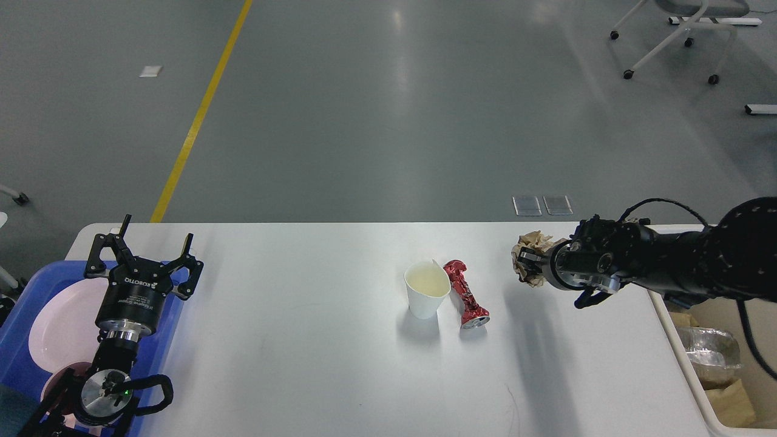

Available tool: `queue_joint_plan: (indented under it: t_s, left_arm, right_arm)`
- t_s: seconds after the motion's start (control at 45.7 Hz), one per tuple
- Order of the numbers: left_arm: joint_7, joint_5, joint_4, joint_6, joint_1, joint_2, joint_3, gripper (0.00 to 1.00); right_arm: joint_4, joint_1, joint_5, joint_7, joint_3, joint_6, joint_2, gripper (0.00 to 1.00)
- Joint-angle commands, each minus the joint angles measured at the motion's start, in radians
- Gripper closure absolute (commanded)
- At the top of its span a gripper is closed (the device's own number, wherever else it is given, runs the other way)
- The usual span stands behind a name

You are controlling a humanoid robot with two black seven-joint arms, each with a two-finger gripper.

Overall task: Tidy desktop
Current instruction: 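Carry the crumpled paper over the bin and release it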

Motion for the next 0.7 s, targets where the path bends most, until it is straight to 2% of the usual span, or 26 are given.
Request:
queue_joint_plan:
  t_s: [0.0, 0.131, 0.372, 0.459, 0.612, 0.678]
  left_arm:
    - [0.000, 0.000, 0.000, 0.001, 0.000, 0.000, 0.000, 0.04]
    - [0.000, 0.000, 0.000, 0.001, 0.000, 0.000, 0.000, 0.04]
    - [0.000, 0.000, 0.000, 0.000, 0.000, 0.000, 0.000, 0.04]
    - [0.000, 0.000, 0.000, 0.000, 0.000, 0.000, 0.000, 0.04]
    - [0.000, 0.000, 0.000, 0.000, 0.000, 0.000, 0.000, 0.04]
    - [0.000, 0.000, 0.000, 0.000, 0.000, 0.000, 0.000, 0.04]
  right_arm:
    - [0.140, 0.197, 0.001, -0.001, -0.086, 0.138, -0.075, 1.00]
    - [0.265, 0.410, 0.003, 0.006, -0.179, 0.301, -0.098, 1.00]
    - [0.523, 0.792, 0.006, 0.030, -0.247, 0.457, -0.116, 1.00]
    - [0.575, 0.877, 0.004, 0.084, -0.262, 0.503, -0.107, 1.00]
    - [0.602, 0.931, 0.004, 0.223, -0.368, 0.551, -0.090, 1.00]
    - [0.623, 0.946, -0.008, 0.254, -0.416, 0.559, -0.081, 1.00]
